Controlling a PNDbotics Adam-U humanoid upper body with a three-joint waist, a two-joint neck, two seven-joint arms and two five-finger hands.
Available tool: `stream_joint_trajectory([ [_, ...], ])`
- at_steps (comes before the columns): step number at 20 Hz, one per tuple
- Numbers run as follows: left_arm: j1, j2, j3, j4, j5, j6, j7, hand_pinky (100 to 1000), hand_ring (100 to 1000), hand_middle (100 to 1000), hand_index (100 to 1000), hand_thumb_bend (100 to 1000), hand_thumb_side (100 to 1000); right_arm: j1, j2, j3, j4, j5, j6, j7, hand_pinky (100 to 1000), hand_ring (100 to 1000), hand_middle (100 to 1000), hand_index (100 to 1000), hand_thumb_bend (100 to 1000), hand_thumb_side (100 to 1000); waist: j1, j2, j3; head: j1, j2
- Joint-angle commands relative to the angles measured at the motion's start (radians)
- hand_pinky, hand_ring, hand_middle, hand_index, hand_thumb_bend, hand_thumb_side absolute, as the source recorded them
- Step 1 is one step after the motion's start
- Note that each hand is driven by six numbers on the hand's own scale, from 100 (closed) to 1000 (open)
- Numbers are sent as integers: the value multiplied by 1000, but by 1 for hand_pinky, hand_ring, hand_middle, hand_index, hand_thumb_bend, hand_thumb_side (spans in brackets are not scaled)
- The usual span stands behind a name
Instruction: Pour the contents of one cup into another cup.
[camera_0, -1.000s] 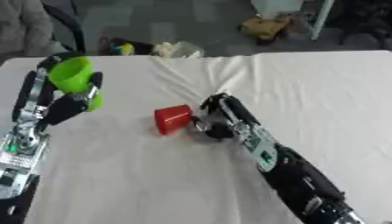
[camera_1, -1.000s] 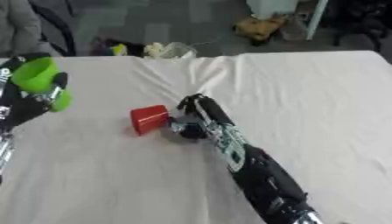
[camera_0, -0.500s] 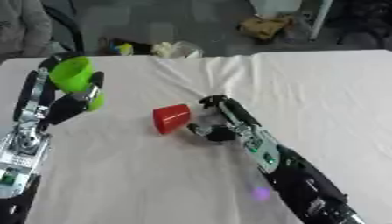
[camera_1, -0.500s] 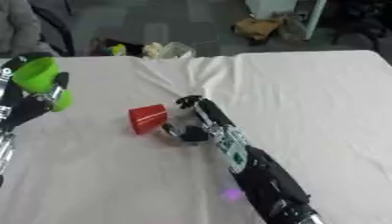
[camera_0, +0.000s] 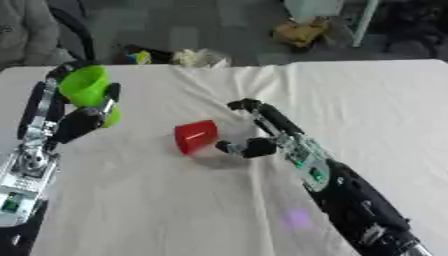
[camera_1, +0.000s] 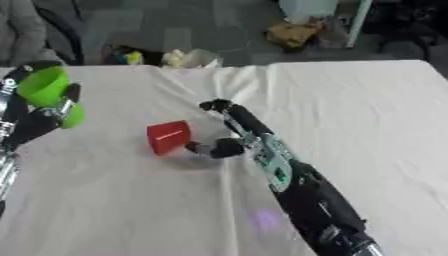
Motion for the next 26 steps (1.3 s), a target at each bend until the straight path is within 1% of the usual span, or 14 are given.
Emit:
stream_joint_trajectory([
  [1,-14,17,3,-26,8,1,3,271,376,497,754,116,306,-18,-19,5,-33,-8,-2,15,897,875,802,906,568,576,0,-15,-1,3,-7],
  [7,-14,15,0,-29,10,0,1,272,376,497,753,115,305,-33,-4,11,-5,22,-16,32,901,878,806,907,562,570,4,-17,11,0,-8],
  [11,-17,12,-3,-33,12,-1,-1,272,375,496,754,113,305,-48,3,15,22,53,-32,40,905,880,808,905,543,555,5,-15,26,-4,-12],
  [15,-23,8,-6,-39,14,-2,-4,272,375,496,754,113,305,-65,5,13,48,86,-44,43,906,877,807,903,518,537,4,-11,45,-10,-22],
  [18,-27,6,-7,-42,16,-2,-5,272,375,496,754,112,305,-75,6,6,69,105,-48,41,907,875,805,902,506,529,4,-6,61,-16,-35],
  [23,-28,5,-7,-44,17,-1,-6,272,375,496,754,112,305,-80,9,0,86,121,-55,33,907,875,805,902,506,529,4,-5,67,-18,-39],
  [24,-28,5,-7,-44,17,-1,-6,272,374,496,754,110,305,-81,9,-1,87,122,-56,32,906,868,798,897,487,523,4,-4,68,-18,-39],
  [26,-33,3,-8,-47,19,-1,-6,272,374,496,754,111,305,-96,23,-2,105,135,-54,37,905,863,795,895,484,524,5,3,87,-27,-43],
])
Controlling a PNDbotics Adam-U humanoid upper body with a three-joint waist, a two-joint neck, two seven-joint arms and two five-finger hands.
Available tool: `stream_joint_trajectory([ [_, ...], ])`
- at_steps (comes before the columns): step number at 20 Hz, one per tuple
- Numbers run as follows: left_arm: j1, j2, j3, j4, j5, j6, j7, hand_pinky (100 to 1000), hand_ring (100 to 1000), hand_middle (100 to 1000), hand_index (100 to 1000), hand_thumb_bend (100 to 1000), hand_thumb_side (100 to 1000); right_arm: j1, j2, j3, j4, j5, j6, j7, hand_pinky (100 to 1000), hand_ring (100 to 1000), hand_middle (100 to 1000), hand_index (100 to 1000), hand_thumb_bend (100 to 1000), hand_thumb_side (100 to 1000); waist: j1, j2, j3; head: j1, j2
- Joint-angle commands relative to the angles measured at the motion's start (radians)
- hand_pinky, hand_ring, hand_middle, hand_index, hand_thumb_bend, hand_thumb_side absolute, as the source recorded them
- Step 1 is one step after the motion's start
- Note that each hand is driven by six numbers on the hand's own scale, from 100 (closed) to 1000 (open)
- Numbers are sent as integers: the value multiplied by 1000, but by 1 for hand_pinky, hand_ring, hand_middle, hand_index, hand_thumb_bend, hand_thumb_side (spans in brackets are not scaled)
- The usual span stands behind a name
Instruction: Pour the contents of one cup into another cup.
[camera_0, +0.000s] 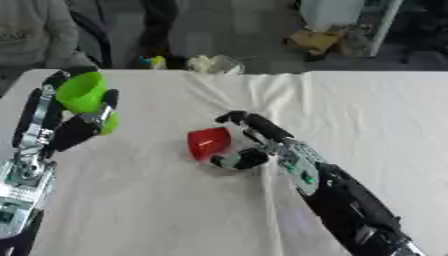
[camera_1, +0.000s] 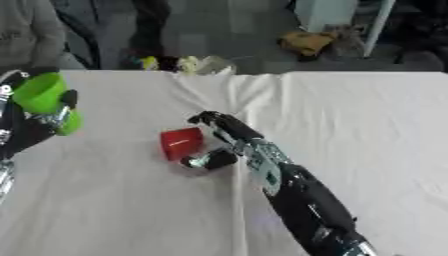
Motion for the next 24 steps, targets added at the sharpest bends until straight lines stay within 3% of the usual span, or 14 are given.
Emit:
stream_joint_trajectory([
  [1,-24,4,-2,-25,6,-2,-3,272,374,496,754,110,306,-42,14,-10,12,25,-3,2,905,862,794,894,482,526,4,-9,15,-12,-15],
  [7,-25,2,-4,-28,8,0,-6,272,374,495,754,106,307,-57,37,-16,39,55,-12,-2,900,844,777,880,470,528,2,-5,23,-16,-13],
  [8,-25,1,-4,-28,8,0,-7,272,374,495,754,100,316,-59,39,-16,41,60,-12,-4,896,834,765,870,504,508,2,-5,23,-17,-13],
  [9,-25,1,-4,-28,8,0,-7,272,373,495,754,103,310,-59,41,-17,44,64,-12,-6,891,821,752,858,442,515,2,-5,23,-17,-13],
  [13,-24,1,-3,-26,9,1,-6,272,373,495,754,100,312,-55,47,-16,53,83,-6,-15,868,742,670,803,372,471,2,-6,23,-17,-12],
  [15,-23,1,-3,-25,9,2,-6,272,373,495,754,100,312,-54,47,-16,56,94,1,-19,834,673,605,756,276,408,3,-6,22,-16,-12],
  [16,-23,1,-3,-24,9,2,-6,272,373,495,754,100,312,-54,47,-16,56,99,5,-21,829,666,600,752,270,403,3,-6,21,-16,-12],
  [18,-22,2,-2,-23,9,2,-5,271,373,495,754,100,313,-52,46,-17,57,107,17,-26,754,586,532,701,174,346,3,-6,19,-16,-13],
  [24,-21,4,1,-21,10,3,-2,272,372,495,754,100,314,-45,38,-28,46,91,63,-69,583,447,429,611,113,301,4,-7,11,-14,-15],
])
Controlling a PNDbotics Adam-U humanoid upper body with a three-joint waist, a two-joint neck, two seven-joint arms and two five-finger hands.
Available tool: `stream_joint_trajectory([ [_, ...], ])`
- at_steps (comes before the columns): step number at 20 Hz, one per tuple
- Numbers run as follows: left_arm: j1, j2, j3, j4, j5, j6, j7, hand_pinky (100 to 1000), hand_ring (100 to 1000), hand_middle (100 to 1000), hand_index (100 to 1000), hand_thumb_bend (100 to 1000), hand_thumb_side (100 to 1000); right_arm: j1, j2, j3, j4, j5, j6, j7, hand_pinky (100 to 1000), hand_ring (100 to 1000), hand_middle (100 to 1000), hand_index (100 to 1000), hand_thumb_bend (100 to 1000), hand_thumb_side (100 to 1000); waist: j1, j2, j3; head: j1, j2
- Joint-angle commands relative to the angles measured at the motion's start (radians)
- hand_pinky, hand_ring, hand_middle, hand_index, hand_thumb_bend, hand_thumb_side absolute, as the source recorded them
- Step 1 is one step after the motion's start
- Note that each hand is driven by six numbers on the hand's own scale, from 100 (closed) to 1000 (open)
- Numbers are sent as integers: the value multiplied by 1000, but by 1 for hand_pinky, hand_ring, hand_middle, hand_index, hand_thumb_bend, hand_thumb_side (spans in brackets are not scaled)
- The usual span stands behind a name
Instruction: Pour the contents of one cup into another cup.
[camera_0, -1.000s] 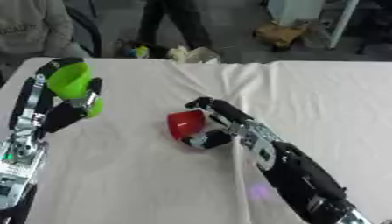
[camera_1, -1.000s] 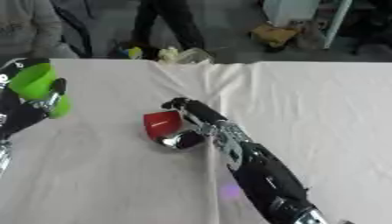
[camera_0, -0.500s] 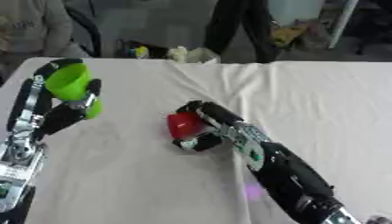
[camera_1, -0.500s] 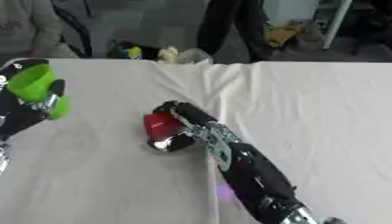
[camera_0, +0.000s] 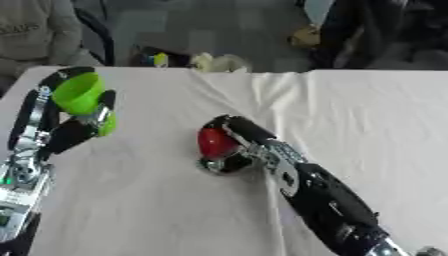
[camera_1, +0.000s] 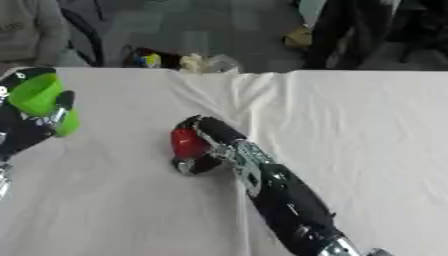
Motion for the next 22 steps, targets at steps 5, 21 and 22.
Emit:
stream_joint_trajectory([
  [5,-19,12,8,-17,7,0,5,272,372,495,754,100,314,-2,-28,-13,-34,-57,63,-70,495,358,339,526,100,253,5,-17,-12,3,-12],
  [21,-14,18,11,-21,11,1,9,273,371,494,753,100,315,21,-49,-39,-105,-341,173,-146,462,326,292,486,100,231,3,-25,-31,12,-15],
  [22,-14,19,13,-22,11,1,11,273,371,494,753,100,315,23,-53,-41,-116,-360,179,-150,462,326,293,486,100,231,2,-25,-33,13,-15],
])
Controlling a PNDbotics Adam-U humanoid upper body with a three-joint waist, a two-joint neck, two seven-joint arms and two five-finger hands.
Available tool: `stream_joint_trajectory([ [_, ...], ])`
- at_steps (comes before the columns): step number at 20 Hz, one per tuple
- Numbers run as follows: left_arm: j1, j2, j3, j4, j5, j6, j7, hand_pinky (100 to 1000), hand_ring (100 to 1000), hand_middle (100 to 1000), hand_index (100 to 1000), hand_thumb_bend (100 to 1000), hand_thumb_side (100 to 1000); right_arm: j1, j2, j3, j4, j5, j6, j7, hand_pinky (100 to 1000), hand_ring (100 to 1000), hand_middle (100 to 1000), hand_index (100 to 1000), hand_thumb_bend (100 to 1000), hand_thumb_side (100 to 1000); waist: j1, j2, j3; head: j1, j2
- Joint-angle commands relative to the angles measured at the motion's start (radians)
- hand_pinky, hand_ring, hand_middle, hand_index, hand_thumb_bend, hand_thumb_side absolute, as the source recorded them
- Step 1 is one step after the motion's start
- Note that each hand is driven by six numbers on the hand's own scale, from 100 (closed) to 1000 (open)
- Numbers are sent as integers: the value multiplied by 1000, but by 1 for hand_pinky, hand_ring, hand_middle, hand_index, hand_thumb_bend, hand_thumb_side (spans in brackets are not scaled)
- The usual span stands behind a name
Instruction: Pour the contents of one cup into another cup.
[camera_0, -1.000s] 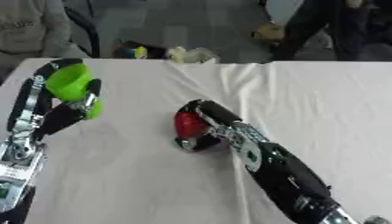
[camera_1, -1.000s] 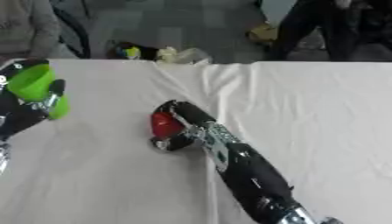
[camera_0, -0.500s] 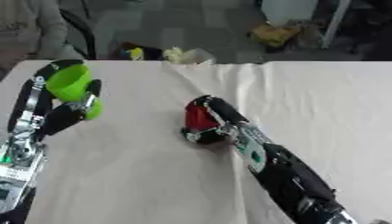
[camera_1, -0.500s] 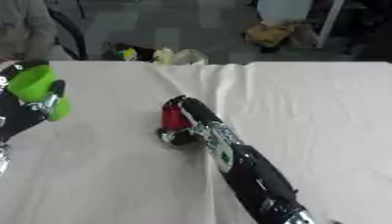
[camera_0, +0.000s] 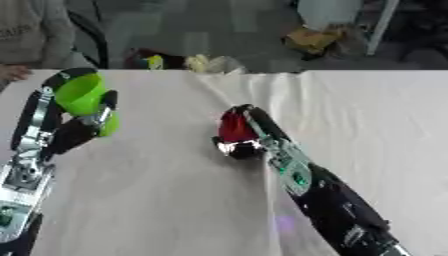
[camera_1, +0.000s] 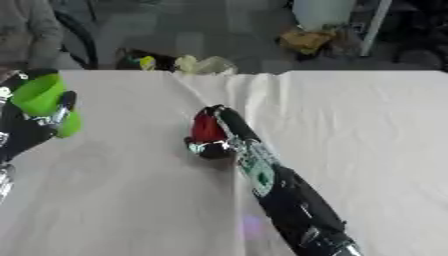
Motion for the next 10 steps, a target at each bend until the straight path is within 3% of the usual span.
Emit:
stream_joint_trajectory([
  [1,-14,19,13,-23,4,-1,8,273,371,494,753,100,314,-12,-29,-11,-52,-67,21,-14,462,327,294,487,100,232,2,-20,-4,4,-11],
  [8,-3,29,23,-36,7,1,16,270,370,492,752,100,312,19,-55,-18,-171,-201,53,-23,461,329,298,486,100,231,2,-26,-18,12,-11],
  [9,-2,30,24,-38,7,1,16,269,369,492,752,100,312,23,-60,-16,-190,-220,59,-23,461,329,301,486,100,437,2,-26,-20,13,-11],
  [10,0,33,24,-40,6,1,16,269,369,492,752,100,310,28,-64,-14,-210,-238,62,-24,462,330,300,487,100,231,3,-27,-22,13,-11],
])
